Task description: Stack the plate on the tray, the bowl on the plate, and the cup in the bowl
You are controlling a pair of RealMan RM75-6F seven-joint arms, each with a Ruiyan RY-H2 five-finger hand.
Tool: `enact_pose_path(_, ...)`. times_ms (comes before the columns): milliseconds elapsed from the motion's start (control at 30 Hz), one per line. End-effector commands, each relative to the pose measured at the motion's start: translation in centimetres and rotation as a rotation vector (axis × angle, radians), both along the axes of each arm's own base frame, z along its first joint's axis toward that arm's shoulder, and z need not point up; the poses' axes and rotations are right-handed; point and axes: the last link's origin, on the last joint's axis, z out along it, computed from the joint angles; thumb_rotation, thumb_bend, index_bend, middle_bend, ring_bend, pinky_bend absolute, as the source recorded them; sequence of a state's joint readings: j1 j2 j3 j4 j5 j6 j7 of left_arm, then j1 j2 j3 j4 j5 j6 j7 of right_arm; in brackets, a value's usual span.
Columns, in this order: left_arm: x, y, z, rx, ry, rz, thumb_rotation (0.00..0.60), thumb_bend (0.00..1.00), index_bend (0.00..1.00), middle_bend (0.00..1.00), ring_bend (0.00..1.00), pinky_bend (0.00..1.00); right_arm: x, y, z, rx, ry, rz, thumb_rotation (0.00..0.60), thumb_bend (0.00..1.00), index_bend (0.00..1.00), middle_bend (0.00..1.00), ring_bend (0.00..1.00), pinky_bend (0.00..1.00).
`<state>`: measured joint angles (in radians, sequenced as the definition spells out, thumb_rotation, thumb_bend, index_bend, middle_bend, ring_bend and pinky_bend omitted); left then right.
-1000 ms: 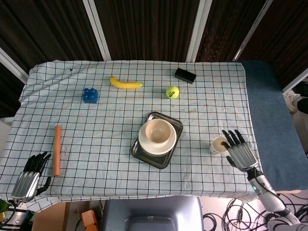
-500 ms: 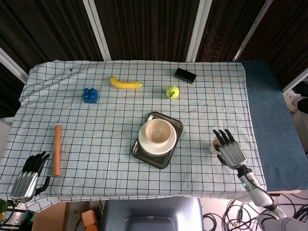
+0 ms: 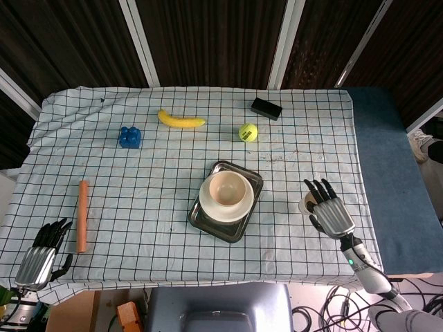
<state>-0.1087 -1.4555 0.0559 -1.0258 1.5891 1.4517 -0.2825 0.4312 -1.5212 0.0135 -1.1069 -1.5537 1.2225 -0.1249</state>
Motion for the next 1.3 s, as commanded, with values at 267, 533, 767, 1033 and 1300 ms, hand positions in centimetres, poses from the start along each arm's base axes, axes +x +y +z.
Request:
enact_pose_path(267,0.0,0.2,-0.2,0.005,0.009,0.004,0.600,0.47,0.00,0.01,0.00,0.02,10.6,-4.9,-2.3,-0.009,-0.091,0.113,0.600,0.44,0.59,0.00,0.00,0.00)
enact_pose_path(533,-0.3,0.1,0.1,0.012,0.003,0.014,0.600,0.47,0.00,0.01,0.00,0.02,17.7,-6.8,-6.2,-0.021,-0.141,0.135,0.600,0.44,0.59,0.00,0.00,0.00)
enact_pose_path(767,-0.6,0.0,0.4,0.021,-0.003,0.019,0.600,0.47,0.00,0.01,0.00,0.02,19.5,-6.6,-9.4,0.014,-0.126,0.118,0.600,0.44,0.59,0.00,0.00,0.00)
enact_pose_path(1033,-0.7,-0.1,0.6,0.026,-0.006,0.021,0.600,0.47,0.00,0.01,0.00,0.02,19.4,-6.6,-11.4,0.033,-0.087,0.098,0.600,0.44,0.56,0.00,0.00,0.00)
enact_pose_path(1300,-0.5,0.1,0.4,0.017,-0.012,0.016,0.600,0.47,0.00,0.01,0.00,0.02,19.1,-7.0,-11.1,0.027,-0.084,0.075,0.600,0.44,0.44,0.00,0.00,0.00)
